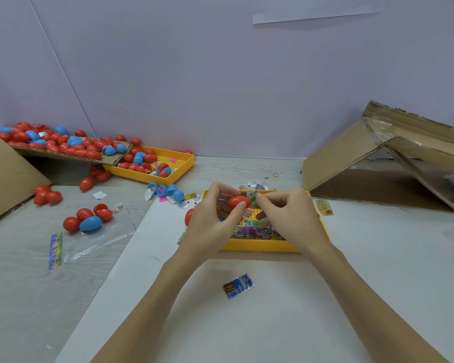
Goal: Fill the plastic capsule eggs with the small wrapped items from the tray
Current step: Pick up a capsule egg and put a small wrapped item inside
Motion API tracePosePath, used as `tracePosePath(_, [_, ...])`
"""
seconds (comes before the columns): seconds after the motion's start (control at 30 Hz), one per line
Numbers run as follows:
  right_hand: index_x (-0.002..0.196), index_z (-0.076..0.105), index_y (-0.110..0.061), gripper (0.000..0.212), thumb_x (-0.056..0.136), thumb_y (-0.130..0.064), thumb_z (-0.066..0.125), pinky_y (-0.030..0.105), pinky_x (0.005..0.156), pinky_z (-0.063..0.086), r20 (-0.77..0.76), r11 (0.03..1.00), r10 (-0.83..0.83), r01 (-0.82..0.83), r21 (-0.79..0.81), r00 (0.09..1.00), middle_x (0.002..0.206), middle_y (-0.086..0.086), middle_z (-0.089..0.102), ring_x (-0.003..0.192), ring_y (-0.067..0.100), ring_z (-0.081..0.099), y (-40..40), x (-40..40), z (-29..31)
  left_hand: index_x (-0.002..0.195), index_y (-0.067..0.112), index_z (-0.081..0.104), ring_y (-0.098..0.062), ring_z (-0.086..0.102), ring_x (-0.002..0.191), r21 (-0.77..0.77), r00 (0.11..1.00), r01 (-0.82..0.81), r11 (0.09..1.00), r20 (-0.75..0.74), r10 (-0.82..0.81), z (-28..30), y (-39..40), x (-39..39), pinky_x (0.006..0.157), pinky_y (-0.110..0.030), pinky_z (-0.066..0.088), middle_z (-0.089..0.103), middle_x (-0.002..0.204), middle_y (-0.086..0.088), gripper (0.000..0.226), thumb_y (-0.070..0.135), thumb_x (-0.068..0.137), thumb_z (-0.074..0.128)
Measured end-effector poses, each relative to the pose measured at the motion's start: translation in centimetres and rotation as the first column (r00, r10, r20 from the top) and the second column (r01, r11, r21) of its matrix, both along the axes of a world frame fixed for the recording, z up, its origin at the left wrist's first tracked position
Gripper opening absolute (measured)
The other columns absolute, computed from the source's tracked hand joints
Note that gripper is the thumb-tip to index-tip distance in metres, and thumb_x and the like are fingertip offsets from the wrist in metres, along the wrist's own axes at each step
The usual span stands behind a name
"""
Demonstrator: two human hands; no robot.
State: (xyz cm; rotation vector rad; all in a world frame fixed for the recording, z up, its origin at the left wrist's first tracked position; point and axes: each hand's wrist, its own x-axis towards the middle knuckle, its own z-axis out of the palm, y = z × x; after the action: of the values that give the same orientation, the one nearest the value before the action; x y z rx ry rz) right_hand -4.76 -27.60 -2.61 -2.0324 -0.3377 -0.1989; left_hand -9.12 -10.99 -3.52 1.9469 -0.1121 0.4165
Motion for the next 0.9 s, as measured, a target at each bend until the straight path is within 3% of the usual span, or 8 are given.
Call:
tracePosePath(0.1, [0.078, 0.081, -0.011, 0.034, 0.100, -0.028, 0.061, 0.027, 0.061, 0.053, -0.022, 1.000, -0.006, 0.006, 0.010, 1.000, 0.064, 0.001, 0.074, 0.060, 0.016, 0.068, -0.08, -0.08, 0.09, 0.113, 0.020, 0.057, -0.023, 0.072, 0.093, 0.002, 1.000, -0.008, 1.000, -0.015, 0.008, 0.05, 0.04, 0.02, 0.081, -0.045, 0.062, 0.068, 0.109, -0.002, 0.024, 0.025, 0.094, 0.071])
tracePosePath(0.23, [0.076, 0.078, -0.007, 0.037, 0.100, -0.028, 0.060, 0.041, 0.065, 0.058, 0.039, 1.000, -0.008, 0.009, -0.029, 0.999, 0.064, 0.010, 0.072, 0.064, 0.030, 0.067, -0.01, -0.22, 0.05, 0.114, 0.019, 0.057, -0.021, 0.071, 0.094, 0.007, 1.000, -0.003, 1.000, 0.019, 0.003, 0.12, -0.07, -0.09, 0.081, -0.040, 0.063, 0.068, 0.107, 0.000, 0.023, 0.022, 0.095, 0.070])
tracePosePath(0.33, [0.082, 0.081, -0.015, 0.028, 0.099, -0.029, 0.064, 0.038, 0.065, 0.059, 0.059, 1.000, -0.007, 0.008, -0.028, 0.998, 0.065, 0.003, 0.073, 0.064, 0.021, 0.070, -0.01, -0.13, -0.09, 0.112, 0.021, 0.059, -0.013, 0.069, 0.084, 0.008, 0.999, 0.005, 1.000, 0.033, -0.005, 0.25, 0.15, -0.08, 0.074, -0.029, 0.061, 0.066, 0.100, 0.002, 0.010, 0.018, 0.102, 0.058])
tracePosePath(0.4, [0.087, 0.081, -0.020, 0.016, 0.096, -0.026, 0.069, 0.030, 0.063, 0.058, -0.035, 0.996, 0.036, -0.033, 0.088, 0.999, 0.070, -0.002, 0.075, 0.066, 0.013, 0.072, -0.07, 0.04, -0.17, 0.105, 0.019, 0.063, -0.008, 0.061, 0.072, -0.012, 1.000, 0.016, 1.000, 0.015, -0.016, 0.32, 0.10, -0.25, 0.063, -0.020, 0.051, 0.062, 0.086, 0.003, 0.022, 0.023, 0.100, 0.042])
tracePosePath(0.5, [0.093, 0.077, -0.013, 0.004, 0.093, -0.013, 0.074, 0.021, 0.063, 0.056, -0.216, 0.936, 0.161, -0.079, 0.344, 0.963, 0.079, 0.001, 0.077, 0.074, 0.012, 0.075, 0.13, 0.05, -0.22, 0.098, 0.015, 0.064, -0.009, 0.054, 0.072, -0.047, 1.000, 0.001, 0.999, -0.010, -0.001, 0.28, 0.19, -0.28, 0.060, -0.014, 0.039, 0.055, 0.076, 0.009, 0.033, 0.026, 0.091, 0.034])
tracePosePath(0.63, [0.099, 0.076, -0.009, 0.009, 0.093, -0.005, 0.072, 0.021, 0.067, 0.059, -0.319, 0.852, 0.262, -0.063, 0.520, 0.911, 0.083, 0.006, 0.078, 0.078, 0.015, 0.076, 0.23, 0.04, -0.11, 0.112, 0.024, 0.060, -0.007, 0.064, 0.074, -0.084, 0.999, -0.009, 0.996, -0.046, 0.005, 0.48, 0.42, -0.01, 0.061, -0.016, 0.050, 0.063, 0.094, 0.006, 0.015, 0.015, 0.104, 0.051])
tracePosePath(0.7, [0.098, 0.078, -0.008, 0.007, 0.092, -0.010, 0.074, 0.024, 0.070, 0.060, -0.330, 0.841, 0.260, -0.045, 0.540, 0.907, 0.086, 0.006, 0.079, 0.080, 0.016, 0.076, 0.09, 0.11, -0.01, 0.118, 0.025, 0.056, -0.003, 0.068, 0.087, -0.105, 0.999, -0.019, 0.994, -0.053, 0.013, 0.40, 0.54, 0.11, 0.072, -0.017, 0.056, 0.066, 0.107, 0.006, 0.023, 0.015, 0.098, 0.065])
tracePosePath(0.9, [0.094, 0.080, -0.006, 0.021, 0.088, -0.026, 0.078, 0.026, 0.067, 0.061, -0.346, 0.814, 0.171, 0.066, 0.577, 0.923, 0.085, 0.009, 0.079, 0.077, 0.019, 0.076, 0.09, 0.03, 0.13, 0.109, 0.028, 0.066, -0.005, 0.071, 0.096, -0.172, 0.998, 0.017, 0.985, -0.051, -0.026, 0.48, 0.65, 0.09, 0.076, -0.016, 0.057, 0.073, 0.102, 0.010, 0.023, 0.021, 0.090, 0.076])
